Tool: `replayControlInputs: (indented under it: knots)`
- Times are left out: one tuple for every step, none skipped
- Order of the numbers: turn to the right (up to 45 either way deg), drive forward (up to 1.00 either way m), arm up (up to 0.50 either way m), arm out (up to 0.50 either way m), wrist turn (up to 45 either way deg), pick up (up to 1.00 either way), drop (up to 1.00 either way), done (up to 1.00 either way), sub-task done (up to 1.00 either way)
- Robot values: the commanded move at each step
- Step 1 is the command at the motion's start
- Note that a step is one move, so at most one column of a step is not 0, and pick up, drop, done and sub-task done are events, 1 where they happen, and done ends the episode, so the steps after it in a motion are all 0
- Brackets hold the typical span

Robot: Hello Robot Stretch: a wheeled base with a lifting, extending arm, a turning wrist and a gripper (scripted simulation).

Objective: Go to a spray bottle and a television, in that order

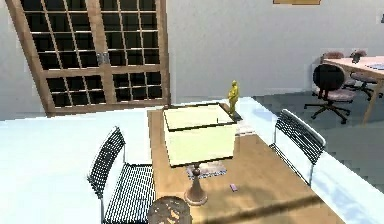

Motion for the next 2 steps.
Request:
replayControlInputs:
  knots:
    - [45.0,0.00,0.00,0.00,0.0,0.00,0.00,0.00,0.00]
    - [-27.0,0.00,0.00,0.00,0.0,0.00,0.00,0.00,0.00]
